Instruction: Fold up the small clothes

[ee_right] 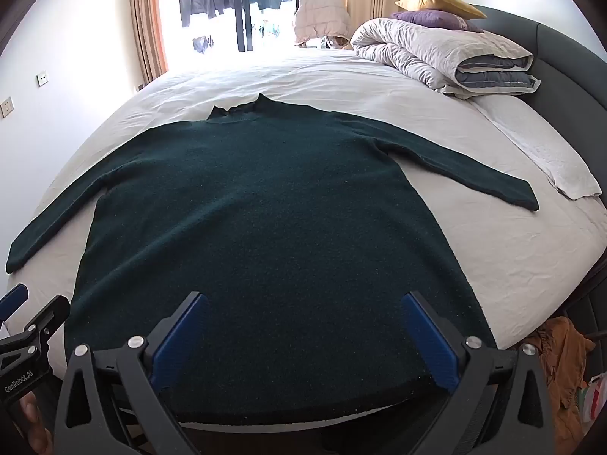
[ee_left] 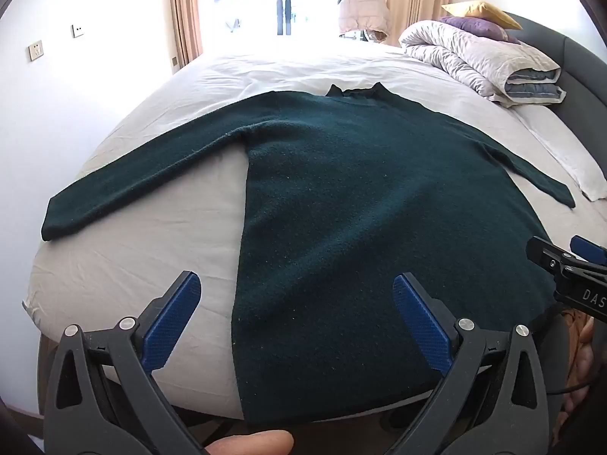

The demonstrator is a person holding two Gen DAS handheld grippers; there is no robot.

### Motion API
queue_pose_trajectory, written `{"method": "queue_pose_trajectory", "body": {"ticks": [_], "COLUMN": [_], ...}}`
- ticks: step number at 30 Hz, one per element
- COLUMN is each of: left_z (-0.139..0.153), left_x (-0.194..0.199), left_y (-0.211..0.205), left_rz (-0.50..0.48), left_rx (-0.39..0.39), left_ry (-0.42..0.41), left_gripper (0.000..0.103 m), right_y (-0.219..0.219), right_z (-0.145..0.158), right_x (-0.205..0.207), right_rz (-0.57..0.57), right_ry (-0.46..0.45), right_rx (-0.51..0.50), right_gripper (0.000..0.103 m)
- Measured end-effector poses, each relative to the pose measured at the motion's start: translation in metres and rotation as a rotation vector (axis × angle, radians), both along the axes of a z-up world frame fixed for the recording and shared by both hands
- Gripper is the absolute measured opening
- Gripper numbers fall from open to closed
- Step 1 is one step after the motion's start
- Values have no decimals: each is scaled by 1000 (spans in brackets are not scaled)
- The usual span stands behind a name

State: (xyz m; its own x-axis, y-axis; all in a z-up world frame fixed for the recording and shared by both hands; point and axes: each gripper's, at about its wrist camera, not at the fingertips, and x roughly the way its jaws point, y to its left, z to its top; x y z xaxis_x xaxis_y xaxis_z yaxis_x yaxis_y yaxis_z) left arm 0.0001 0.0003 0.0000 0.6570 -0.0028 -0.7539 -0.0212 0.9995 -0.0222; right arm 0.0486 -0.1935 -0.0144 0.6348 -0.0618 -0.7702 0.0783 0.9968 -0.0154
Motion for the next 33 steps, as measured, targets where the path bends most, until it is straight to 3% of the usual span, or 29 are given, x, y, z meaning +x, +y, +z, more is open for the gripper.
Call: {"method": "queue_pose_trajectory", "body": {"ticks": [33], "left_z": [-11], "left_x": [-2], "left_y": [-4], "left_rz": [0], "left_rx": [16], "left_ry": [0], "left_gripper": [103], "right_y": [-4], "right_z": [-2], "right_x": [0], "right_rz": [2], "right_ry": [4], "right_rx": [-9], "right_gripper": [103]}}
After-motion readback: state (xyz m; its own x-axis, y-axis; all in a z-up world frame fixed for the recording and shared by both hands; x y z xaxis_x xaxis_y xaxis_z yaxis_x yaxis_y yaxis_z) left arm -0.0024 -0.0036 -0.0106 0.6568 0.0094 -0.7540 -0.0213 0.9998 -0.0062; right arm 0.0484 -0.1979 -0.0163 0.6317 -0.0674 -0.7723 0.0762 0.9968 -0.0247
